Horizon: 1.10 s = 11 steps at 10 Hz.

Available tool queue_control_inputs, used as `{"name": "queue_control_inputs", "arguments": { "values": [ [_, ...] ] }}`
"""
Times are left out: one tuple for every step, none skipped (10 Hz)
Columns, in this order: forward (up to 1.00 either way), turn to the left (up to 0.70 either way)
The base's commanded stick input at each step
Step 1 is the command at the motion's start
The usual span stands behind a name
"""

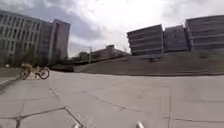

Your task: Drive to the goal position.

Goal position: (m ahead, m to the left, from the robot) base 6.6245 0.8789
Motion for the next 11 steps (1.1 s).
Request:
{"name": "queue_control_inputs", "arguments": {
  "values": [
    [0.7,0.14],
    [0.7,0.14],
    [0.7,0.14],
    [0.7,0.14],
    [0.7,0.14],
    [0.7,0.14],
    [0.7,0.14],
    [0.7,0.14],
    [0.7,0.14],
    [0.7,0.14],
    [0.7,0.14]
  ]
}}
